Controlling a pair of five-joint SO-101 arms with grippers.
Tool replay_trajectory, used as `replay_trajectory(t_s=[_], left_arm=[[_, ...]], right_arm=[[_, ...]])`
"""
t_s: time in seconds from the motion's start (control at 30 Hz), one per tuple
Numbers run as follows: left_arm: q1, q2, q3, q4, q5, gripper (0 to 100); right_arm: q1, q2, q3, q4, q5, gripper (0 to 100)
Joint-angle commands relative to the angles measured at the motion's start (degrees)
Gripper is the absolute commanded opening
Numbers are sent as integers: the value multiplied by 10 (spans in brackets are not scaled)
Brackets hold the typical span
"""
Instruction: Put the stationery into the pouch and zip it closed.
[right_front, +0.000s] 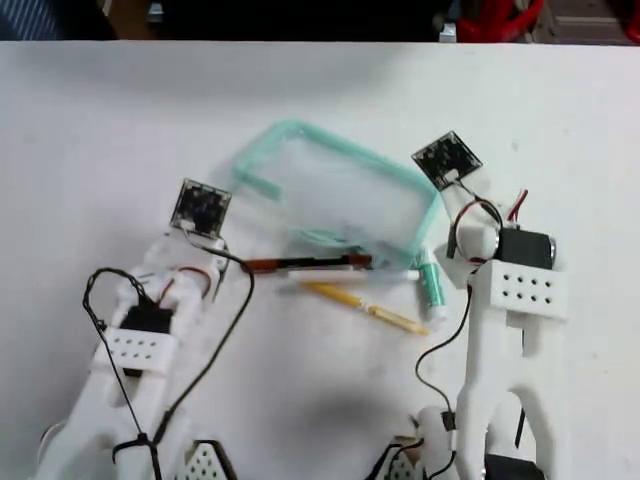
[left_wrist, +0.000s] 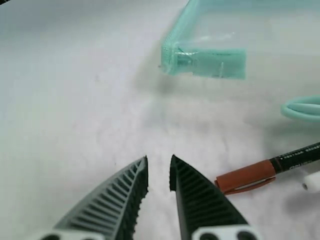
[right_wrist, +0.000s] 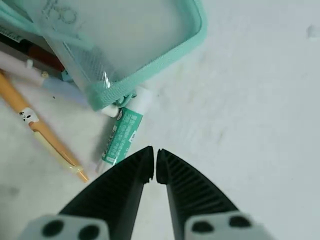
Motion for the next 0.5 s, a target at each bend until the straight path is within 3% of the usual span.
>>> replay_trajectory(t_s=[0.0,0.2,0.47], left_arm=[[0,-3,-14,-14,-3,94],[-3,-3,-15,-10,-3,94],[-3,-4,-17,-10,-2,94]], right_arm=[[-35,-18,-5,16,8,26],[-145,-54,-7,60,6,26],[-167,-258,33,57,10,21]])
